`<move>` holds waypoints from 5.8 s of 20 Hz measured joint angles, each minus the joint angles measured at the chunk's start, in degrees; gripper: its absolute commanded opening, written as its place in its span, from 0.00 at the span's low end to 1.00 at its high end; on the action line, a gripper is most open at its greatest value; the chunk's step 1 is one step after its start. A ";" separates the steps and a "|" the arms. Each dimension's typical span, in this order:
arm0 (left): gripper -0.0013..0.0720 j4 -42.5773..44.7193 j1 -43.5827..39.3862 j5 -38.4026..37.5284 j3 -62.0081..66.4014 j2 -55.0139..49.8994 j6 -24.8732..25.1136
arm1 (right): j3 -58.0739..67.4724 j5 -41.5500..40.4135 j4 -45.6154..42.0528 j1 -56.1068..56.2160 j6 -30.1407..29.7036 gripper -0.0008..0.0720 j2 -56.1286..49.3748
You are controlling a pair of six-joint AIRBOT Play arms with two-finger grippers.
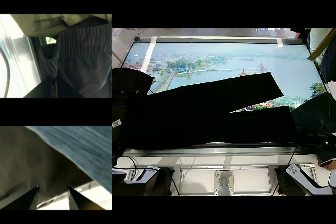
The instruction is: Fold the clothes and pants, and hang the long-sleeved shirts on hangers.
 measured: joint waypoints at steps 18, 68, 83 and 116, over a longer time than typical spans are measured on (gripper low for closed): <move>0.03 0.04 0.00 -0.07 0.00 0.00 0.74 | -2.38 -0.20 4.50 -11.32 -6.64 0.51 -2.60; 0.74 11.63 -49.35 28.63 47.36 -25.09 -17.68 | 83.36 -14.27 14.93 31.69 10.14 0.47 -51.95; 0.74 12.72 -75.82 15.98 47.39 -9.62 3.10 | 87.69 7.89 14.27 25.00 7.85 0.74 -63.73; 0.03 -3.39 -102.79 24.70 47.39 -38.10 4.57 | 90.66 10.71 25.83 44.50 5.64 0.02 -54.73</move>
